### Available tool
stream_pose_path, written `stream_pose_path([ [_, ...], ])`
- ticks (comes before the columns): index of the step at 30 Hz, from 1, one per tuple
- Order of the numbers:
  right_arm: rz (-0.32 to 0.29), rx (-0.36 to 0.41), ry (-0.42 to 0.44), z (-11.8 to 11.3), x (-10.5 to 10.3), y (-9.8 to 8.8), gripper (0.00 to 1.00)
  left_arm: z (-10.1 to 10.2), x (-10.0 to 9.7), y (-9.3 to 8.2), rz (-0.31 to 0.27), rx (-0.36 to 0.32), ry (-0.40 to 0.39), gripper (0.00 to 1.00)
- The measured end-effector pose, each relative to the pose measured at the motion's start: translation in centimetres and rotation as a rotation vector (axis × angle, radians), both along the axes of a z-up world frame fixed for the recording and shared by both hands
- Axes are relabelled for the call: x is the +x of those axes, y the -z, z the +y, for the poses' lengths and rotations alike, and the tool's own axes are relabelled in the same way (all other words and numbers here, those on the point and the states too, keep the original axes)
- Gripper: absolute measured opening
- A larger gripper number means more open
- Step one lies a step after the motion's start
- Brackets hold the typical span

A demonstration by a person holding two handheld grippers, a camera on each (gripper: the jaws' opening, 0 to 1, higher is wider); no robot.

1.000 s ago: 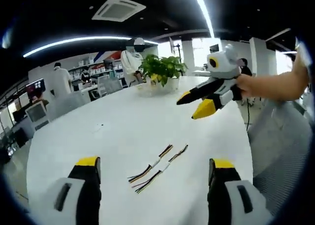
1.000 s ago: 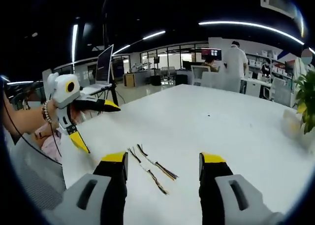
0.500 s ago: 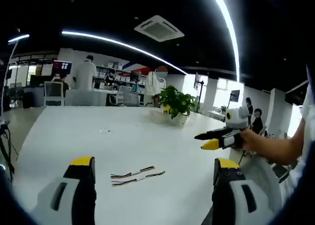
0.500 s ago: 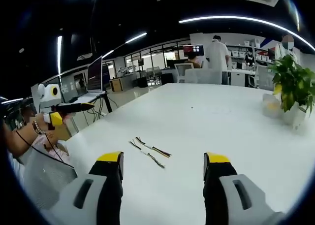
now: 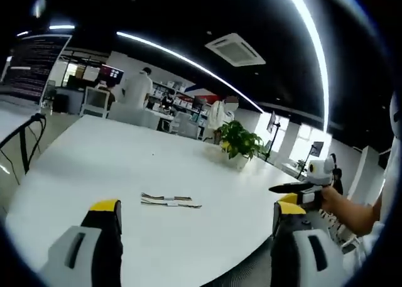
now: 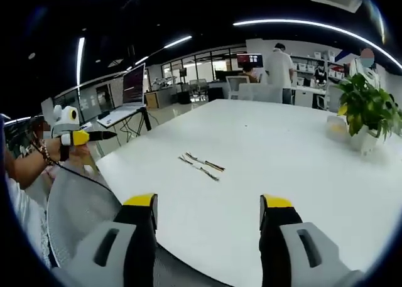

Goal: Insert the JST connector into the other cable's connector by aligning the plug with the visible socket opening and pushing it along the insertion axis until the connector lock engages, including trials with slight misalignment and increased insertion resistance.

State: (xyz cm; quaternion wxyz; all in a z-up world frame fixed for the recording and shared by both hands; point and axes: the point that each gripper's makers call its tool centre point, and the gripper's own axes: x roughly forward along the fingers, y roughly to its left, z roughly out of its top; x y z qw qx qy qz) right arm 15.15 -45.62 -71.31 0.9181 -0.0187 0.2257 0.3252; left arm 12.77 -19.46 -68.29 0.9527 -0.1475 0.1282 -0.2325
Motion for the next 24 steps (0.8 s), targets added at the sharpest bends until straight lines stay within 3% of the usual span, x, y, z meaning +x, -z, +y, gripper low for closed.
stream_pose_path([
  [3,0.019,0.017,0.013,0.0,-0.6,0.8,0.62,-0.6,-1.0,0.5,-0.023,-0.003,-0.016,0.99],
  [5,0.031,0.027,0.011,0.2,-0.9,1.2,0.62,-0.6,-1.3,1.2,0.016,-0.009,-0.042,0.99],
  [7,0.057,0.027,-0.001,0.6,-1.3,1.7,0.62,-0.9,-1.4,1.6,0.017,-0.004,-0.059,0.99],
  [9,0.037,-0.039,-0.013,0.4,-1.4,2.1,0.61,-0.9,-1.3,1.7,-0.011,0.058,-0.066,0.99],
  [11,0.035,-0.053,-0.017,0.6,-1.7,2.3,0.61,-0.9,-1.1,1.8,-0.040,0.122,-0.073,0.99],
  [15,0.056,-0.081,-0.045,0.7,-2.6,3.4,0.61,-0.8,-0.7,3.3,0.053,0.095,-0.125,0.99],
  [19,0.068,-0.094,-0.052,0.8,-3.5,4.2,0.62,-0.5,-0.5,3.9,0.045,0.136,-0.183,0.99],
  [24,0.074,-0.011,-0.005,0.7,-3.1,3.9,0.58,0.3,-1.1,6.0,0.125,0.185,-0.229,0.99],
])
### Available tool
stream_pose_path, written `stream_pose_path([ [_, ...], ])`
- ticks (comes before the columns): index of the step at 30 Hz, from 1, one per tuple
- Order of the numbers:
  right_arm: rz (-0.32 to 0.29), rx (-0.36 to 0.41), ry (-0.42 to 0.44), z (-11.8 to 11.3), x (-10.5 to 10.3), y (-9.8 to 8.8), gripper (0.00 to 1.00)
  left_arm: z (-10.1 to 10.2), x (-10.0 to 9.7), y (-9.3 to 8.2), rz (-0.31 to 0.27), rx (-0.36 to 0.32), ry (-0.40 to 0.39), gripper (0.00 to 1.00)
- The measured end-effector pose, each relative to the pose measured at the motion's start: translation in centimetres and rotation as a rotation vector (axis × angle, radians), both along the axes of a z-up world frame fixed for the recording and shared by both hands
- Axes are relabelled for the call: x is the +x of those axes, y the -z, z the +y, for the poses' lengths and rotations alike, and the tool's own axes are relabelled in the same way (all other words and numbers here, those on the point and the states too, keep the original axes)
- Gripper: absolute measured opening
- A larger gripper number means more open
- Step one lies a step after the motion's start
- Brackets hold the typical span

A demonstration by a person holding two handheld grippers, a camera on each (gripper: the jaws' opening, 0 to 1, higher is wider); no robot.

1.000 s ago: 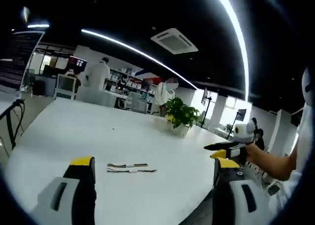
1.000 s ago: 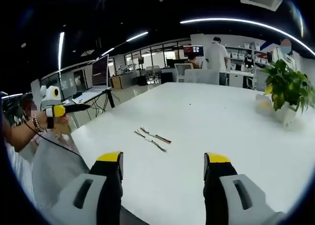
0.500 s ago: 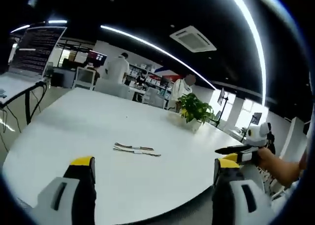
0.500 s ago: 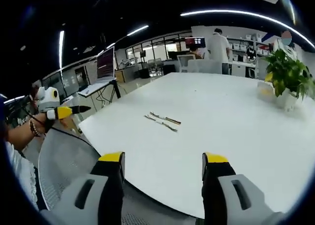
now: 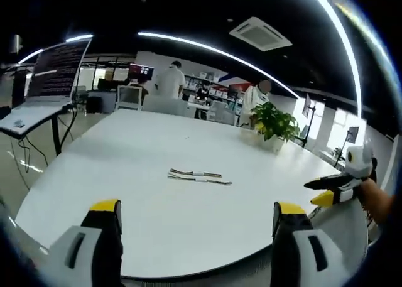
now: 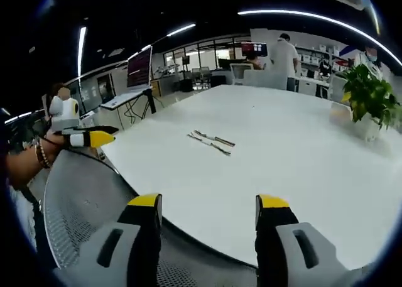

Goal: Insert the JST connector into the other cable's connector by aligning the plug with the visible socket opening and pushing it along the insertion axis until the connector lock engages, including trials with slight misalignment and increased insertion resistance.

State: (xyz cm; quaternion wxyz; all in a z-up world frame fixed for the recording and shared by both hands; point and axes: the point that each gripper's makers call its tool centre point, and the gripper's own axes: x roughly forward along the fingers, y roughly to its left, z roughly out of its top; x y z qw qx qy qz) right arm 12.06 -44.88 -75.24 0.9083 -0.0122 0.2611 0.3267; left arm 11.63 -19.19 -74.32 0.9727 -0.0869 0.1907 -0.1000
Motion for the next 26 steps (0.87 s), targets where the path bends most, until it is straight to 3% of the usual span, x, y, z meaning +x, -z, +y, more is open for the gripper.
stream_pose_path([
  [3,0.013,0.041,0.012,0.3,0.0,0.4,0.59,0.9,0.2,-0.2,-0.046,0.099,-0.025,0.94],
  [5,0.015,0.051,0.013,0.3,0.0,0.3,0.59,1.5,0.3,-0.4,-0.074,0.134,-0.058,0.84],
  [7,0.005,0.052,0.021,0.3,0.2,0.5,0.63,1.8,0.5,-0.6,-0.083,0.112,-0.082,0.80],
  [10,0.037,0.040,0.036,0.4,0.1,1.6,0.67,2.4,0.5,-0.8,-0.093,0.118,-0.115,0.85],
  [15,-0.013,0.097,0.068,0.2,0.6,0.6,0.67,2.5,0.5,-0.8,-0.096,0.137,-0.121,0.85],
  [19,-0.008,0.155,0.090,0.1,0.9,0.4,0.69,2.6,0.5,-1.1,-0.113,0.144,-0.135,0.79],
  [26,-0.014,0.158,0.095,0.2,0.9,0.3,0.69,2.6,0.3,-0.8,-0.091,0.162,-0.130,0.75],
])
